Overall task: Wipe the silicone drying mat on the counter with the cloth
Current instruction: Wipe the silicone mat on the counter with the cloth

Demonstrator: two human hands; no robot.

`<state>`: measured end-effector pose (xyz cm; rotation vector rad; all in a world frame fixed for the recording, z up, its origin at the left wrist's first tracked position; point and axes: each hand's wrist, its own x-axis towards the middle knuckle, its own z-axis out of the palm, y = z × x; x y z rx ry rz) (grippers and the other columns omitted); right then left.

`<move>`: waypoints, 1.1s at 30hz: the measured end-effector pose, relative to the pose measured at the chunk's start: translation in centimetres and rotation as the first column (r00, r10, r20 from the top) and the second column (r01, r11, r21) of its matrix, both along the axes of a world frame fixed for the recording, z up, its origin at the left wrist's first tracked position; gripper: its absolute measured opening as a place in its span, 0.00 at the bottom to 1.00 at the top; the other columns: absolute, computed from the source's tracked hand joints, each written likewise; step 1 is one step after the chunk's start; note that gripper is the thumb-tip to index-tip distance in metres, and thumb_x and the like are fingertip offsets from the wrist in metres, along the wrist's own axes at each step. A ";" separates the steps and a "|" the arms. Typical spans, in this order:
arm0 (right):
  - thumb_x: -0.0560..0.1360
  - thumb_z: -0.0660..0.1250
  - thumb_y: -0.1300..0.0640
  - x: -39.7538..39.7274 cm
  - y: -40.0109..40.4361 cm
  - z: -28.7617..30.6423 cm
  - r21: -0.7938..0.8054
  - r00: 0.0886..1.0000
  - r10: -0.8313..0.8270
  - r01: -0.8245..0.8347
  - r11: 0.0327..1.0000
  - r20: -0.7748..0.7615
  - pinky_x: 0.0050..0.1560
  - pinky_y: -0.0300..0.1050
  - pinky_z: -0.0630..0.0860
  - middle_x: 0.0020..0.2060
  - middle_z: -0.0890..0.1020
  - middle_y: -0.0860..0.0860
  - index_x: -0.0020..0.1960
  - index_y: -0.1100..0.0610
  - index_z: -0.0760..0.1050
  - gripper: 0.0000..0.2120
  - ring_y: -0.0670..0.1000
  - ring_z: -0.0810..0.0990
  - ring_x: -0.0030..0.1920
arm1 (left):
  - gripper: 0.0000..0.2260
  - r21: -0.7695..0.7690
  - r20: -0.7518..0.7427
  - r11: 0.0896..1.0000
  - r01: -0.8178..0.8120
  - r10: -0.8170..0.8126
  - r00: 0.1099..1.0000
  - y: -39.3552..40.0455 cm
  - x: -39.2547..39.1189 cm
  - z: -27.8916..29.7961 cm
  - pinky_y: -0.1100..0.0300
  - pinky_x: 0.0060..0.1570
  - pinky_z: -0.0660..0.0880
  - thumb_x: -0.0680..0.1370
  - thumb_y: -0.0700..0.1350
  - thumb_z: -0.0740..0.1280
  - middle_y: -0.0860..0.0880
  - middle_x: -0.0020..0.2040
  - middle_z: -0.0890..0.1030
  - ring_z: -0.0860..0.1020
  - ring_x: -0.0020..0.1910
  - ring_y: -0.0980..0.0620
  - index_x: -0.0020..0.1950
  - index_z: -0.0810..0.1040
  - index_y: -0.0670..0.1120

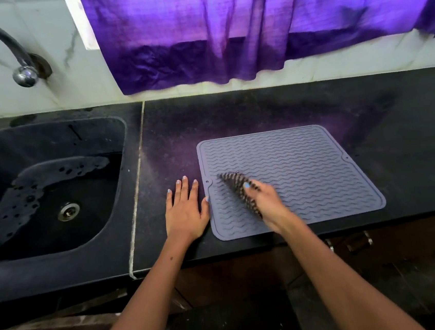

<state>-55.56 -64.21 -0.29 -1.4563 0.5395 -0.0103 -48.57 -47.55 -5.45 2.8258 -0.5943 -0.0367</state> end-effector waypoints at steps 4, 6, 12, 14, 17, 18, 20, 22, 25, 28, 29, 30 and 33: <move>0.80 0.56 0.62 0.5 1.5 2.3 -0.090 0.988 -0.122 0.130 0.987 0.097 0.60 0.33 0.70 0.69 0.69 0.51 0.71 0.57 0.65 0.20 0.48 0.72 0.64 | 0.35 -0.049 -0.010 0.999 0.012 -0.012 1.000 0.3 0.0 0.4 0.53 0.74 0.39 0.72 0.57 0.35 0.47 0.78 0.50 0.45 0.77 0.50 0.77 0.54 0.48; 0.79 0.58 0.64 -0.1 3.9 1.6 -0.493 0.988 0.099 -0.027 0.869 0.120 0.67 0.30 0.60 0.73 0.62 0.46 0.73 0.55 0.61 0.23 0.46 0.63 0.71 | 0.31 -0.098 -0.018 0.995 0.006 -0.007 1.000 0.5 -0.1 0.6 0.54 0.74 0.40 0.74 0.53 0.39 0.47 0.78 0.52 0.47 0.77 0.51 0.76 0.56 0.47; 0.68 0.67 0.60 -2.8 8.3 -4.3 -0.976 0.948 0.305 -0.150 0.161 -0.095 0.71 0.51 0.51 0.73 0.64 0.57 0.72 0.59 0.65 0.32 0.57 0.61 0.74 | 0.24 -0.143 0.007 0.990 0.006 -0.005 1.000 0.8 0.2 0.5 0.57 0.74 0.40 0.79 0.45 0.49 0.47 0.78 0.54 0.49 0.77 0.52 0.76 0.57 0.44; 0.71 0.64 0.61 -2.2 7.6 -4.1 -0.965 0.924 0.374 -0.165 0.205 -0.079 0.72 0.47 0.47 0.75 0.60 0.56 0.73 0.58 0.62 0.31 0.55 0.56 0.75 | 0.23 -0.142 0.015 0.990 -0.003 0.005 1.000 0.7 0.2 0.4 0.57 0.74 0.41 0.80 0.43 0.53 0.47 0.78 0.54 0.48 0.77 0.52 0.76 0.57 0.44; 0.77 0.59 0.63 -1.5 6.1 -3.4 -0.889 0.887 0.461 -0.228 0.398 -0.021 0.73 0.37 0.47 0.75 0.59 0.49 0.74 0.56 0.60 0.26 0.46 0.53 0.75 | 0.23 -0.132 0.019 0.991 -0.014 0.017 1.000 0.5 0.2 0.4 0.56 0.74 0.41 0.80 0.44 0.53 0.47 0.78 0.53 0.48 0.77 0.52 0.76 0.57 0.44; 0.78 0.59 0.63 -1.4 5.7 -2.9 -0.793 0.897 0.441 -0.261 0.551 0.011 0.72 0.36 0.53 0.72 0.65 0.48 0.73 0.56 0.62 0.24 0.43 0.59 0.73 | 0.24 -0.131 0.019 0.991 -0.020 0.022 1.000 0.5 0.2 0.5 0.56 0.74 0.41 0.80 0.44 0.54 0.47 0.78 0.54 0.48 0.77 0.52 0.76 0.57 0.44; 0.79 0.58 0.64 -0.8 4.7 -1.0 -0.282 0.958 0.281 -0.253 0.925 0.064 0.58 0.35 0.69 0.56 0.78 0.48 0.69 0.58 0.69 0.19 0.42 0.74 0.57 | 0.23 -0.130 0.024 0.991 -0.026 0.029 0.999 0.3 0.0 0.7 0.55 0.75 0.42 0.80 0.44 0.53 0.47 0.78 0.54 0.49 0.77 0.52 0.76 0.58 0.44; 0.80 0.56 0.62 0.1 2.9 1.1 0.317 0.998 -0.025 0.006 0.948 0.057 0.47 0.41 0.74 0.49 0.80 0.53 0.61 0.60 0.73 0.12 0.48 0.77 0.46 | 0.22 -0.128 0.029 0.991 -0.026 0.030 0.999 0.3 -0.2 0.8 0.54 0.75 0.43 0.81 0.45 0.51 0.47 0.77 0.55 0.50 0.77 0.52 0.76 0.58 0.45; 0.80 0.56 0.62 1.3 0.8 2.8 0.230 0.965 -0.248 0.224 0.947 0.082 0.64 0.51 0.72 0.63 0.75 0.56 0.68 0.61 0.68 0.17 0.54 0.75 0.60 | 0.22 -0.130 0.022 0.991 -0.026 0.029 0.999 0.2 -0.2 0.8 0.53 0.75 0.44 0.82 0.49 0.50 0.47 0.77 0.55 0.50 0.77 0.51 0.75 0.59 0.44; 0.80 0.57 0.63 1.6 1.0 2.2 -0.505 0.993 0.016 0.047 0.862 0.121 0.73 0.50 0.59 0.73 0.63 0.49 0.73 0.55 0.61 0.22 0.50 0.62 0.72 | 0.24 -0.112 0.002 0.993 -0.021 0.022 1.000 0.2 -0.1 0.6 0.53 0.75 0.43 0.81 0.53 0.50 0.47 0.78 0.55 0.49 0.77 0.51 0.75 0.58 0.44; 0.79 0.57 0.63 1.6 1.2 1.1 -0.660 0.990 0.130 -0.057 0.749 0.061 0.75 0.49 0.53 0.75 0.59 0.49 0.74 0.55 0.59 0.24 0.50 0.57 0.75 | 0.25 -0.106 0.004 0.994 -0.021 0.021 1.000 0.3 -0.1 0.5 0.53 0.75 0.43 0.81 0.54 0.50 0.47 0.78 0.54 0.49 0.77 0.51 0.75 0.59 0.44; 0.79 0.57 0.62 1.6 1.4 -0.2 -0.783 0.976 0.215 -0.160 0.602 -0.034 0.75 0.46 0.46 0.76 0.55 0.48 0.75 0.54 0.56 0.25 0.49 0.52 0.76 | 0.27 -0.103 0.005 0.994 -0.023 0.024 1.000 0.3 -0.1 0.4 0.53 0.75 0.43 0.80 0.56 0.48 0.47 0.78 0.55 0.49 0.77 0.51 0.75 0.59 0.44; 0.80 0.55 0.56 1.5 1.6 -3.3 -0.951 0.941 0.292 -0.235 0.202 -0.171 0.70 0.42 0.36 0.77 0.46 0.51 0.77 0.54 0.50 0.27 0.50 0.42 0.77 | 0.34 -0.104 0.011 0.994 -0.030 0.031 0.999 0.1 0.0 0.3 0.53 0.75 0.43 0.74 0.59 0.41 0.47 0.77 0.55 0.50 0.77 0.51 0.75 0.59 0.44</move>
